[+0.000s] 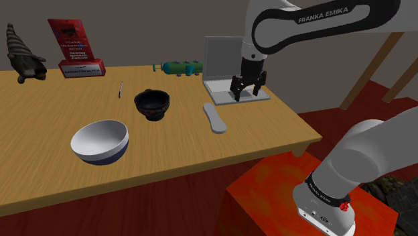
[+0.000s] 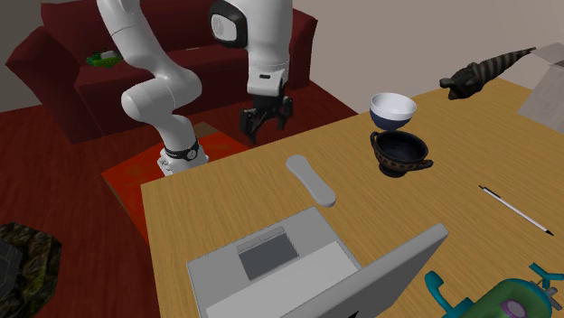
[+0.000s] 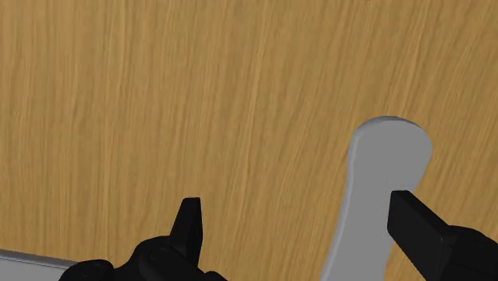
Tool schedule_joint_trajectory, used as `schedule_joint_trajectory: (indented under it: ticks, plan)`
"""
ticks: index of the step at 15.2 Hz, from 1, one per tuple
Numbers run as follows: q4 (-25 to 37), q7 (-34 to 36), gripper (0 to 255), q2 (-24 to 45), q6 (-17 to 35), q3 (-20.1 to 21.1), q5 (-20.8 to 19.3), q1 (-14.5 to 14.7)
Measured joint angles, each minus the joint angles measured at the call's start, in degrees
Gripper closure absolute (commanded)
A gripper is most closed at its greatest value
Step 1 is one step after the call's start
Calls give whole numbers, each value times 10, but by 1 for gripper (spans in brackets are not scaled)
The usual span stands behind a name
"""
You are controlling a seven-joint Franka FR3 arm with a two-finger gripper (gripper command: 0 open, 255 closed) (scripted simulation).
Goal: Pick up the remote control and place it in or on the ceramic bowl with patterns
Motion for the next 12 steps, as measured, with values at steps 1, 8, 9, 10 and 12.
schedule_joint_trajectory:
  ticks: [1,8,9,10,12]
  plan:
    - [3,11,0,17,17,6,3,1]
    - [37,80,0,151,133,37,7,1]
    - [46,90,0,175,151,40,5,0]
    - [57,101,0,196,164,44,2,1]
    - [79,115,0,235,185,46,-5,0]
